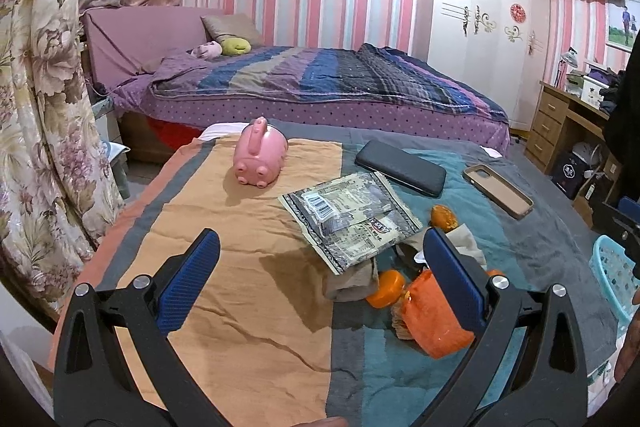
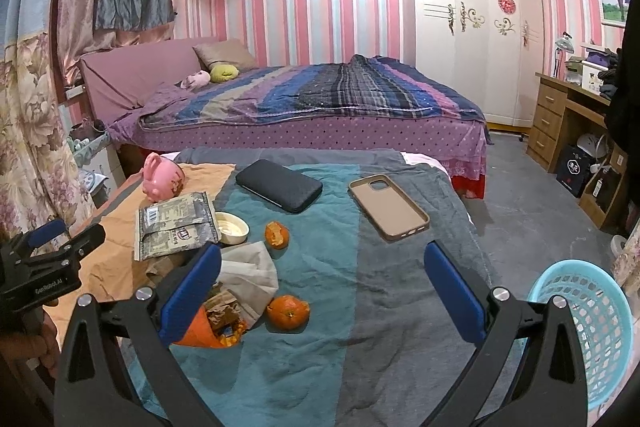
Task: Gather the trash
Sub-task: 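Reach the right gripper to the orange plastic snack bag and grasp it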
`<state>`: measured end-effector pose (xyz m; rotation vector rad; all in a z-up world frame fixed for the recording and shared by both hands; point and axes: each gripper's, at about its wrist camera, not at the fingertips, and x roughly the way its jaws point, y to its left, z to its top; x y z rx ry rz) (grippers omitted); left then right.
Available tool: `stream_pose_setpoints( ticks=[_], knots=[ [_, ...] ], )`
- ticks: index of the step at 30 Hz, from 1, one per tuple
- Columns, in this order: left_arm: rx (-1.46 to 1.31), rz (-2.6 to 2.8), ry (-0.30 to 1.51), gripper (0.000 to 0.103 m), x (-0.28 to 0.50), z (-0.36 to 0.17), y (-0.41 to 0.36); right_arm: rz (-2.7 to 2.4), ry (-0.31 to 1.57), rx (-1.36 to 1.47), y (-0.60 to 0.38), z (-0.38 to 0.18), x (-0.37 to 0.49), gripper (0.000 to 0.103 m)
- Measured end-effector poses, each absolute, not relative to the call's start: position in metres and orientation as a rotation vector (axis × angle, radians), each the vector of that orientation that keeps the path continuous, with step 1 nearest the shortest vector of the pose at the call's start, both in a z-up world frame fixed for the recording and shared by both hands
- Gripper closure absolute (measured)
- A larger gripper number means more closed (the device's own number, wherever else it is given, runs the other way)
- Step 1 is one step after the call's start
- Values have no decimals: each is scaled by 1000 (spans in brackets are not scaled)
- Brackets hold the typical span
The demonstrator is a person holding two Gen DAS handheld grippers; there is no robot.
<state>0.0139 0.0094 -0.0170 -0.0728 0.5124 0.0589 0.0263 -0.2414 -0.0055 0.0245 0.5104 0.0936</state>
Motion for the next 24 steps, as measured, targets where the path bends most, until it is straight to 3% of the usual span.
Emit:
stream_pose_setpoints(
  ticks=[24],
  knots=[
    [-74, 112, 533, 5, 13, -19, 48, 260, 619, -95, -175, -47, 20, 4]
  ],
)
